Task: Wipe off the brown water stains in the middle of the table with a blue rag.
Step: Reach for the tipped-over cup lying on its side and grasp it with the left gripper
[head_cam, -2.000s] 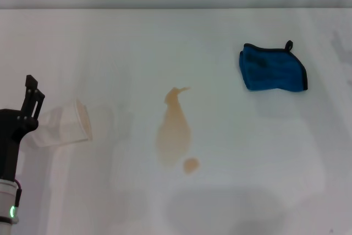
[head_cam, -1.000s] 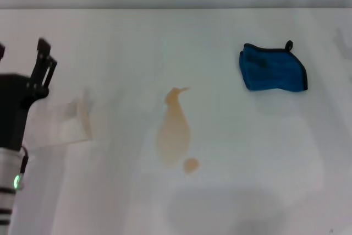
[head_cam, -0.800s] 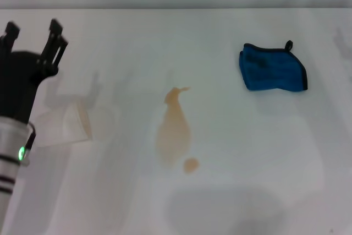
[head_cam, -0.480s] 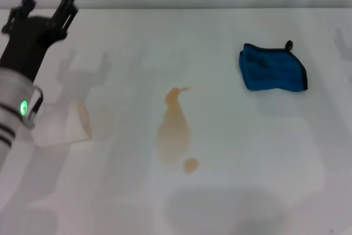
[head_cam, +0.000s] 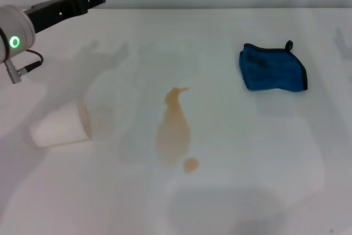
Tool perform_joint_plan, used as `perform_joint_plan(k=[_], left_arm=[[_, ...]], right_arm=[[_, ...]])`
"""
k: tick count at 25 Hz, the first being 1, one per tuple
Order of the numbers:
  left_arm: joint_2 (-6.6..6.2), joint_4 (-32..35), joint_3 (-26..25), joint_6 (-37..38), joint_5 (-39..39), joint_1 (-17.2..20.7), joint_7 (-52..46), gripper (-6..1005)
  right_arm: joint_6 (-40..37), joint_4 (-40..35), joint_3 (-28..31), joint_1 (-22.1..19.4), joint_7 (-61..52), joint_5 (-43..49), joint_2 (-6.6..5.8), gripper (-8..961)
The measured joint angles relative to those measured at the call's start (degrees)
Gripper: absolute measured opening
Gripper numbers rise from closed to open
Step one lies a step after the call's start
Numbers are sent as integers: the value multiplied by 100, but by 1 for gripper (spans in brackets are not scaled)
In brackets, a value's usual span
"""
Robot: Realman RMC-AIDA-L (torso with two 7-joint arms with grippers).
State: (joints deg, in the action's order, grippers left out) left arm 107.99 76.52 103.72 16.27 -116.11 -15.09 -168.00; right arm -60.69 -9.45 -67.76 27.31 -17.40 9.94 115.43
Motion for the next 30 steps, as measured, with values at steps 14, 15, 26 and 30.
perform_joint_plan(k=[14,15,26,30], left_arm=[[205,734,-4188,6690,-50,-1093,1385,862],[89,740,-4262,6950,-81,-1190,1369,862],[-370,591,-4063,9039,-1903,-2254,2367,862],[-340,535,-3440,9156,-2088,-2299,2676,861]], right_arm=[[5,33,0,11,0,0,-3,783],[5,34,1,11,0,-1,-3,783],[14,14,0,11,0,-1,37,783],[14,29,0,11,0,-1,41,783]])
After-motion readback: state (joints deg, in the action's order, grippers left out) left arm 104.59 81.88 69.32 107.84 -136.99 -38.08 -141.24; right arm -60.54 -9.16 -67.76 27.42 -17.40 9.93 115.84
